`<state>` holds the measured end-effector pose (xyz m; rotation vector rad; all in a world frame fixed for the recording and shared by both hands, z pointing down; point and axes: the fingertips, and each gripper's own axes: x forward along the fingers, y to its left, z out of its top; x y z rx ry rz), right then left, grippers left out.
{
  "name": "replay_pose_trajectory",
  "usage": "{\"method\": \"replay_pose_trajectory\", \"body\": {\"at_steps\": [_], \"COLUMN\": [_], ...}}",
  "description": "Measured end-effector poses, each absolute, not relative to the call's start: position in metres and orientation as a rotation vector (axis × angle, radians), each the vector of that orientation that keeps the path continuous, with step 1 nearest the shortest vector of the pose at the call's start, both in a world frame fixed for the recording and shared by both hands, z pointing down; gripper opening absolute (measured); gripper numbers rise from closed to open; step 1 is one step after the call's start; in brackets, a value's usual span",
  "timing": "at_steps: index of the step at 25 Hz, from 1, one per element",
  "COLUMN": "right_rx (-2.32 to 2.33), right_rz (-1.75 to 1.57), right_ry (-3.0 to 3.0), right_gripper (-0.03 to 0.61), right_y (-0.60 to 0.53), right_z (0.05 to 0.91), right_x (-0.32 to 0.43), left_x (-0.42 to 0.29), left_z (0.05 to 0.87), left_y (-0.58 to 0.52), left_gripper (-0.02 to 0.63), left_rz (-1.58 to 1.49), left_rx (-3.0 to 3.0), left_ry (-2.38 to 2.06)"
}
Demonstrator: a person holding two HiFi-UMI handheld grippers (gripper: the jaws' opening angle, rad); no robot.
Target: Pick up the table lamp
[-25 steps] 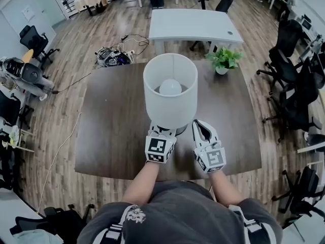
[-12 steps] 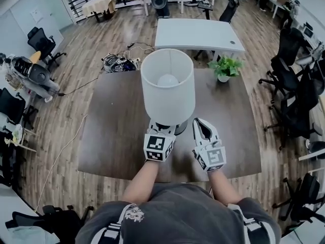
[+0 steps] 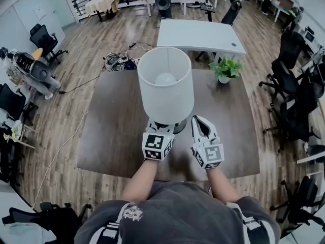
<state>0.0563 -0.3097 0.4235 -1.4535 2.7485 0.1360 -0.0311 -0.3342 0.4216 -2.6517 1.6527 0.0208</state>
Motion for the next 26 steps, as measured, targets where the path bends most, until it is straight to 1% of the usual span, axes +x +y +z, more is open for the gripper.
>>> {"method": "replay_pose_trajectory", "body": {"at_steps": [26], "right_rx": [-1.488], "right_rz": [0.169], "right_ry": [2.759], "right_gripper": [0.025], "right_y": [-0.3126], "right_z": [0.4241], "right_x": [0.0506], "left_x": [-0.0378], "left_z": [0.4259], "left_y": [-0.3358], "left_gripper": [0.112], "left_rz": [0.022], "left_rx": [-2.641], "left_ry": [1.659]}}
